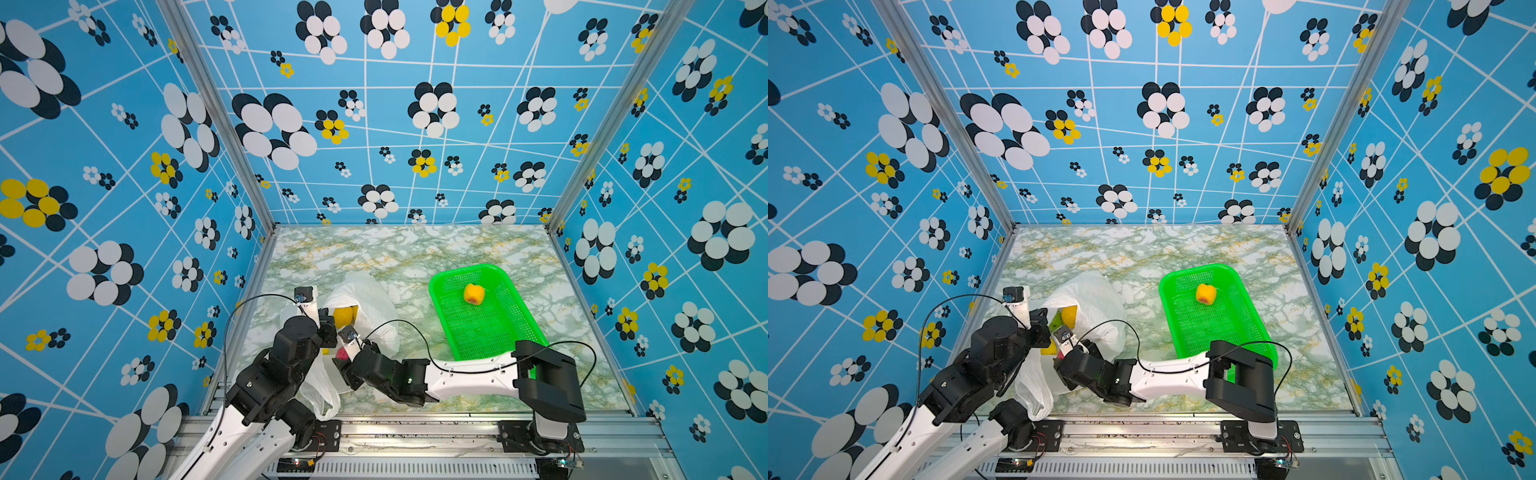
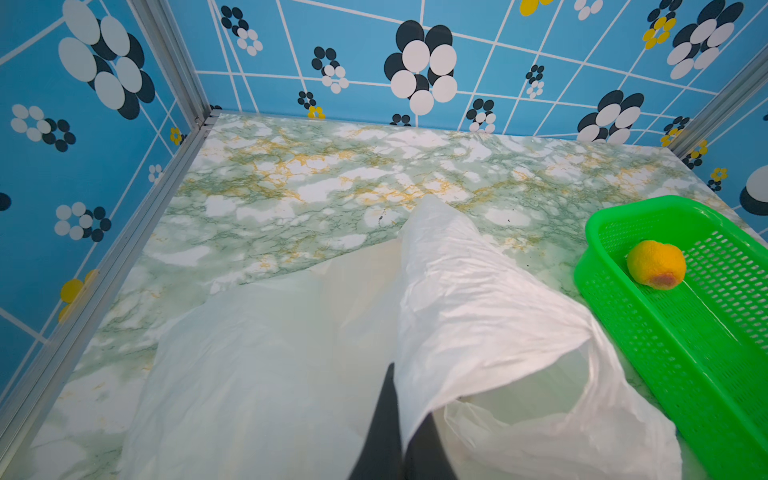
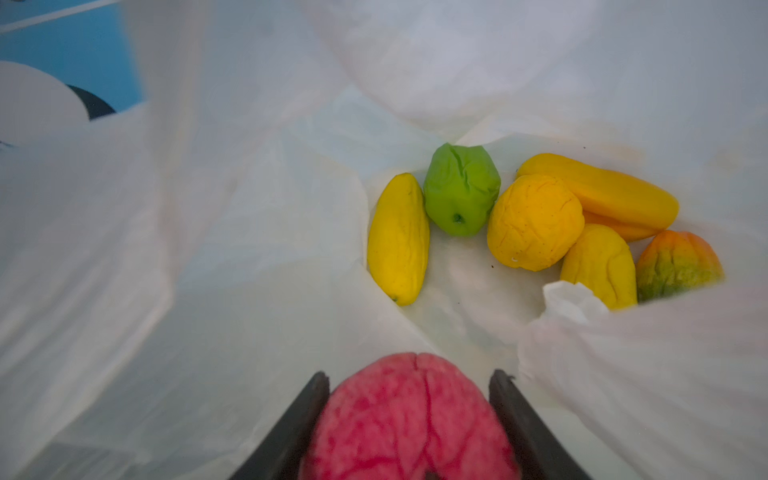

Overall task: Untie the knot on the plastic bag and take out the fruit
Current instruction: 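Lower the right gripper into the bag and grasp the pink fruit, then lift the pink fruit out and carry it to the green basket with the right gripper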

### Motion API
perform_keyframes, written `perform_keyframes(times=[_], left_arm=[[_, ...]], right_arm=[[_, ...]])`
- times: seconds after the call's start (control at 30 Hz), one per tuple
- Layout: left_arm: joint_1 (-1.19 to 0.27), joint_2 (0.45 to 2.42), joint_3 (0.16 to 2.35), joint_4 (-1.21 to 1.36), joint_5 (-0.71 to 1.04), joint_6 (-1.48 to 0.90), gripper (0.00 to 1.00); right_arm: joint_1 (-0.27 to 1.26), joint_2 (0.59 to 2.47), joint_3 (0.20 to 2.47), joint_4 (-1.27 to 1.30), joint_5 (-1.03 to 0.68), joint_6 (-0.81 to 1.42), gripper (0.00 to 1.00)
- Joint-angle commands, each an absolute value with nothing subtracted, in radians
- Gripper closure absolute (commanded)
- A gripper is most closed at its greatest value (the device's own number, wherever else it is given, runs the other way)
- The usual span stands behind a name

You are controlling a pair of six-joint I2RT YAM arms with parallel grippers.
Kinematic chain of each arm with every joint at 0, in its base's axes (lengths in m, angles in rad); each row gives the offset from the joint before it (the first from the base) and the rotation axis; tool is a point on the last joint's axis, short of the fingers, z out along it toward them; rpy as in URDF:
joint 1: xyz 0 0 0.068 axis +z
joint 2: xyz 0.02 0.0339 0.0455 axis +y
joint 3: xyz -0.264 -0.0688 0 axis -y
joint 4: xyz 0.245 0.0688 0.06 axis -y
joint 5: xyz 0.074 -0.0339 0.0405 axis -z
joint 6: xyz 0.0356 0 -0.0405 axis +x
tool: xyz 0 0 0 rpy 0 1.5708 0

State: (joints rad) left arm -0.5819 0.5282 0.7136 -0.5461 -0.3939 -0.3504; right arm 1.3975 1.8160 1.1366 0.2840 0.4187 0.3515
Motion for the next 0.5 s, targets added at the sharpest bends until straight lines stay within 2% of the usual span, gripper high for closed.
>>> perform_keyframes(times=[0.0, 0.2, 0.47], left_arm=[[-0.575, 0.525, 0.710, -0.555, -0.412, -0.359, 1.00], [-0.575, 0.528, 0.707, -0.555, -0.394, -0.360, 1.00], [-0.575, 0.543, 0.716, -0.561, -0.399, -0.359, 1.00]], right_arm=[[1.398, 1.686, 1.049, 0.394, 0.411, 0.314, 0.66], [1.398, 1.471, 0.871, 0.479, 0.415, 0.229, 0.70], [1.361, 1.223, 0.837, 0.280, 0.568, 0.165, 0.76]])
